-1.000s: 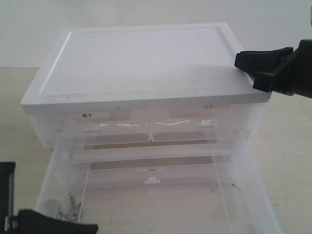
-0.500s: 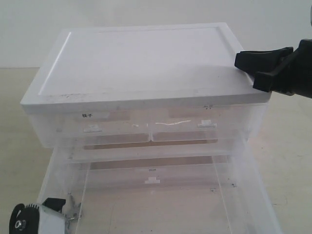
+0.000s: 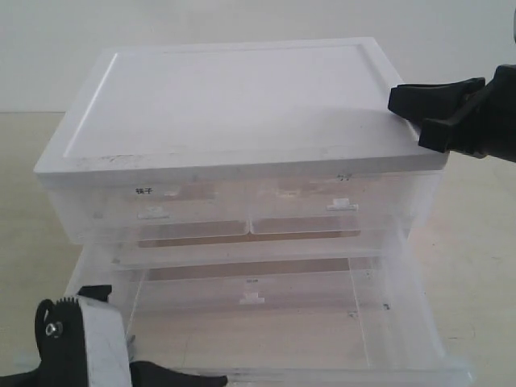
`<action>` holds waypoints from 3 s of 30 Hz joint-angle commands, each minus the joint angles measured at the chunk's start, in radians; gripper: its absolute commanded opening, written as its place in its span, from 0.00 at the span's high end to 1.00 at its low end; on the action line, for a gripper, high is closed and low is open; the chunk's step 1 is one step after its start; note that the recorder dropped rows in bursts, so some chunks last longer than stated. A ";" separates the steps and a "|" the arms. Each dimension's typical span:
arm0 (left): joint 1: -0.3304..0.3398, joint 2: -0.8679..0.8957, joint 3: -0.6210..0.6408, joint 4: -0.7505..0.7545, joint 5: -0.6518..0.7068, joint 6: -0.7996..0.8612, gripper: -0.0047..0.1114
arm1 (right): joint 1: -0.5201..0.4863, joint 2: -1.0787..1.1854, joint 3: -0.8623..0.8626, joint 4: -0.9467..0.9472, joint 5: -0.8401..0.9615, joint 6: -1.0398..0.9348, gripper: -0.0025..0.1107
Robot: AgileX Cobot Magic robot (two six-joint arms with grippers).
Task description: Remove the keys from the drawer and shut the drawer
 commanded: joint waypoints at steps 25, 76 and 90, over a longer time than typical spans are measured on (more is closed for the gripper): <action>-0.002 0.086 -0.071 0.400 0.107 -0.346 0.92 | 0.002 0.011 0.006 -0.044 0.040 0.009 0.98; 0.375 0.440 -0.075 0.695 -0.331 -0.514 0.92 | 0.002 0.011 0.006 -0.064 0.036 0.020 0.98; 0.375 0.638 -0.108 0.662 -0.466 -0.466 0.92 | 0.002 0.011 0.006 -0.061 0.035 0.017 0.98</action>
